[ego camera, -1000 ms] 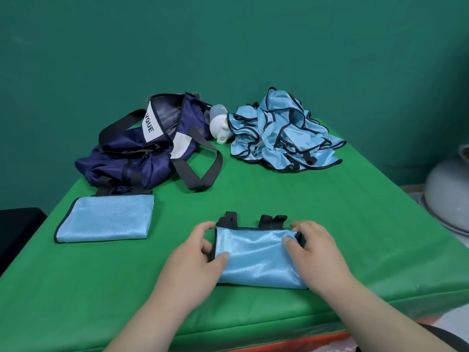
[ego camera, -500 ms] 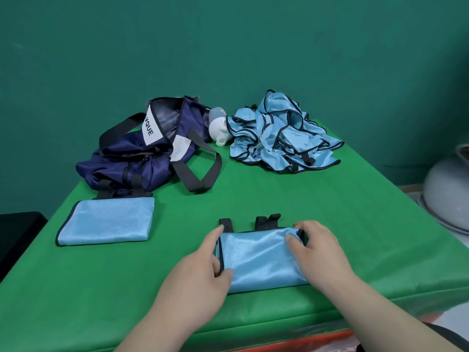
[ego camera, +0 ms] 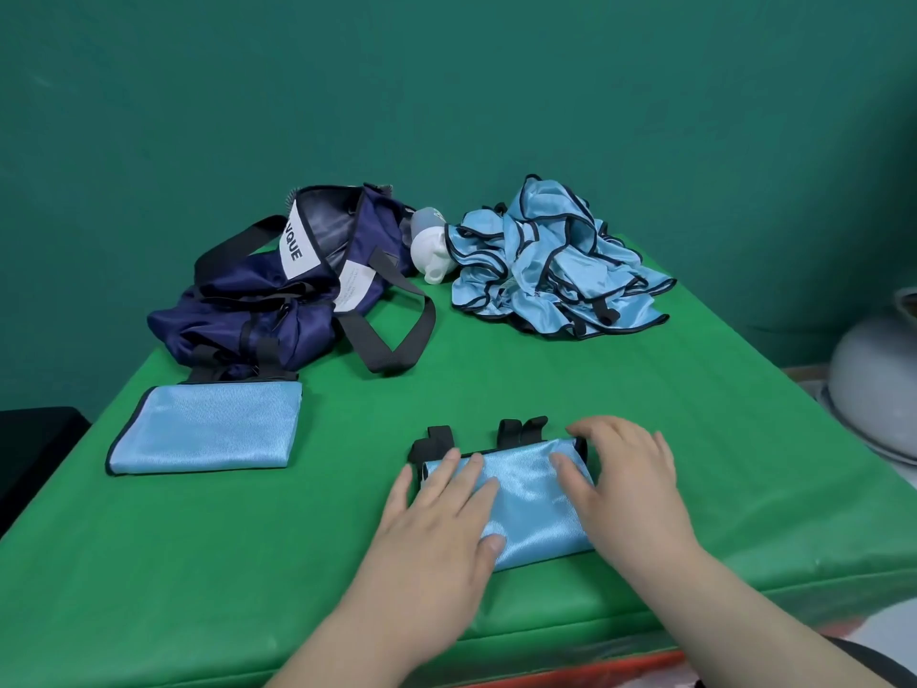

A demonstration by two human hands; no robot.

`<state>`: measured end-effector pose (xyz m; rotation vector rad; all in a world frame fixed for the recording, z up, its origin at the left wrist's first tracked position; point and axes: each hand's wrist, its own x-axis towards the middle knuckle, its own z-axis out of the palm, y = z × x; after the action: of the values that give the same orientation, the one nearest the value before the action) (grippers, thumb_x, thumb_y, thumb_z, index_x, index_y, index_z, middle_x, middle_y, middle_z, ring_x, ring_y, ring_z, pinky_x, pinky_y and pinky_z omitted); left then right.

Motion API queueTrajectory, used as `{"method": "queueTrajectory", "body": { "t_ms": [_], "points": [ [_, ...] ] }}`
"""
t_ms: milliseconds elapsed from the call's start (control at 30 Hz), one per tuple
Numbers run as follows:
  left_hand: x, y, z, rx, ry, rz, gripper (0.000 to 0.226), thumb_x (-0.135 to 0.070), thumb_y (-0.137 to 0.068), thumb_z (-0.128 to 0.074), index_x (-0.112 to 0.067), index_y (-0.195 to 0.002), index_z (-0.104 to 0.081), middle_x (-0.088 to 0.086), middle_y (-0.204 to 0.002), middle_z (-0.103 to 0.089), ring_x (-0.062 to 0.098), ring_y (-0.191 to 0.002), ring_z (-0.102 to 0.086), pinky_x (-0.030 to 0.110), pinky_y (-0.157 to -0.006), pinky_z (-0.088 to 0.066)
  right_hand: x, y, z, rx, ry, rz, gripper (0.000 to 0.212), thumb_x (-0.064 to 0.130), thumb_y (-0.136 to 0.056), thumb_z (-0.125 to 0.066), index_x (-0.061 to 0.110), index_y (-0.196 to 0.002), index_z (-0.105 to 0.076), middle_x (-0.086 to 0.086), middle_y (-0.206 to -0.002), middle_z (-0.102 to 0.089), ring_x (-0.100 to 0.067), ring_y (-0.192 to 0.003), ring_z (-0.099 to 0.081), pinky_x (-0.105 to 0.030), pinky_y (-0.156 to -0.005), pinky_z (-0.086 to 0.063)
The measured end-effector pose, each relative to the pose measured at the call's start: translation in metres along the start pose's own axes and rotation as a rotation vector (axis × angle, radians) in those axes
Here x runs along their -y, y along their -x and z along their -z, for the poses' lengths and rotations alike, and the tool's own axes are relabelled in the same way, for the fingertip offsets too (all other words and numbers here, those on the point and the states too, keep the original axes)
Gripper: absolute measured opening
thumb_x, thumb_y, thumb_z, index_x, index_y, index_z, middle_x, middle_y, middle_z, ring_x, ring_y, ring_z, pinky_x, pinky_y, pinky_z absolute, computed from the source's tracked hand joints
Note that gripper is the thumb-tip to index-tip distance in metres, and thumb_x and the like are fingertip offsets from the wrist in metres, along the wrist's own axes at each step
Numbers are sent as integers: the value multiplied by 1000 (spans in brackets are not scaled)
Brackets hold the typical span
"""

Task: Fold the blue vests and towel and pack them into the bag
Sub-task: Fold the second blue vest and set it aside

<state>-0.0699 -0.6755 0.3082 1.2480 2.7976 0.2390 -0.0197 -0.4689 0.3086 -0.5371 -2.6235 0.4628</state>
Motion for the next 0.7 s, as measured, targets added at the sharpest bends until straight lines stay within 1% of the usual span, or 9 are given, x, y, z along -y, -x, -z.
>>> {"method": "queueTrajectory", "body": {
  "t_ms": [100,200,267,300,333,433,500,567,700],
  "points": [
    [1,-4,1,53,-25,24,72,-55,-92,-5,-27,-158,-1,-13,-165,15,7,-149,24,45,-123,11,6,11,-4,95,118,227,42,46,-92,-43,27,-124,-63,4,-137,-57,-25,-139,-43,-61,-117,-19],
    [5,-6,-4,70,-28,28,76,-56,-89,-3,-25,-158,7,-14,-163,21,6,-147,28,45,-123,11,10,14,-10,265,298,276,57,51,-95,-30,24,-142,-49,0,-159,-36,-28,-152,-20,-61,-117,-6],
    [9,-6,-6,78,-26,19,77,-58,-88,-1,-26,-158,10,-15,-161,25,4,-145,31,45,-123,11,6,10,-9,358,309,240,74,60,-92,-9,26,-157,-23,8,-167,-8,-22,-154,8,-58,-120,6],
    [11,-6,-7,87,-16,14,78,-60,-88,0,-27,-158,12,-16,-160,27,3,-144,33,45,-123,11,3,9,-9,400,295,216,82,64,-87,1,27,-160,-8,11,-167,5,-18,-152,19,-56,-120,10],
    [13,-7,-7,99,-8,8,78,-61,-88,1,-27,-158,13,-16,-160,29,2,-143,34,44,-123,11,1,9,-8,437,282,197,87,66,-83,7,27,-160,1,14,-166,12,-15,-151,23,-55,-120,11],
    [17,-7,-6,130,-3,-3,80,-67,-89,5,-27,-157,17,-16,-158,33,0,-140,37,43,-122,15,0,11,-6,489,270,175,90,71,-82,10,25,-159,9,13,-165,17,-13,-151,23,-54,-122,8],
    [18,-8,-4,150,0,6,82,-71,-89,5,-26,-156,19,-15,-156,36,-1,-139,38,40,-121,17,-1,11,-4,520,255,143,87,74,-88,3,23,-158,14,11,-165,19,-12,-151,21,-53,-123,7],
    [17,-8,-3,153,-1,22,84,-67,-83,6,-25,-154,23,-13,-154,40,0,-138,40,39,-121,17,-3,10,-2,555,239,113,84,71,-93,-7,21,-157,17,9,-165,19,-11,-151,20,-52,-123,7],
    [18,-6,-5,142,-8,55,85,-73,-88,4,-23,-154,25,-10,-152,45,1,-137,42,41,-122,13,-3,8,0,577,210,103,97,76,-79,3,21,-158,16,10,-165,17,-10,-151,19,-52,-123,7]
  ]
}}
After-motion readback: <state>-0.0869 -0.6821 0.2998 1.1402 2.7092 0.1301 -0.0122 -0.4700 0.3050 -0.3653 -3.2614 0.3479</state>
